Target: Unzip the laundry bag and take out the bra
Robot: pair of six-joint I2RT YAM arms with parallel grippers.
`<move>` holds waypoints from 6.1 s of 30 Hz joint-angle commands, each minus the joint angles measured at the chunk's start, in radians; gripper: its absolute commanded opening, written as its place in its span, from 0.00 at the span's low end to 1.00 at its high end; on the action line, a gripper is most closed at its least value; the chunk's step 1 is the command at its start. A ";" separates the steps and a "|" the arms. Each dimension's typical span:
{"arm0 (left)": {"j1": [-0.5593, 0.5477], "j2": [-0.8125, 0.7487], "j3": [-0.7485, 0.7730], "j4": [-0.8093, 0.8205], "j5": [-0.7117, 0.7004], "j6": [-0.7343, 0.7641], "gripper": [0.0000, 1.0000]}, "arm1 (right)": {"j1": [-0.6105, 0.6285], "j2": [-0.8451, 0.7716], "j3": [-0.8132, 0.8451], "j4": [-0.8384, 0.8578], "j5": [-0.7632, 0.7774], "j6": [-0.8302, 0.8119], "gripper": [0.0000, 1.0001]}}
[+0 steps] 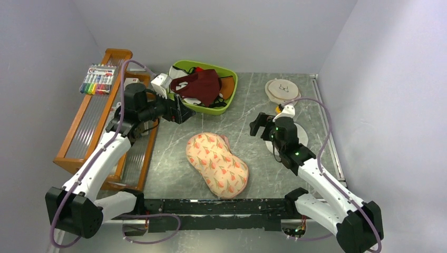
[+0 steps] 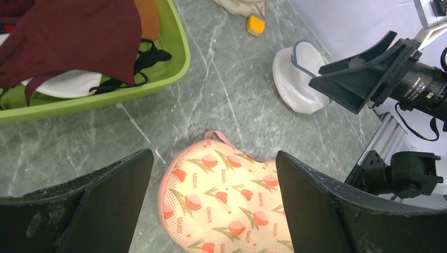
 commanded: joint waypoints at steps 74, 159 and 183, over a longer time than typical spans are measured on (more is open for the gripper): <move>-0.782 -0.059 -0.369 0.365 -0.612 0.111 1.00 | 0.007 0.266 -0.201 0.216 -0.846 0.034 0.88; -0.833 -0.157 -0.401 0.099 -0.531 0.698 0.30 | 0.021 0.374 0.058 0.417 -1.313 0.290 0.00; -0.804 -0.132 -0.247 -0.047 -0.610 0.420 0.07 | 0.019 0.251 0.450 -0.313 -0.266 -0.310 0.93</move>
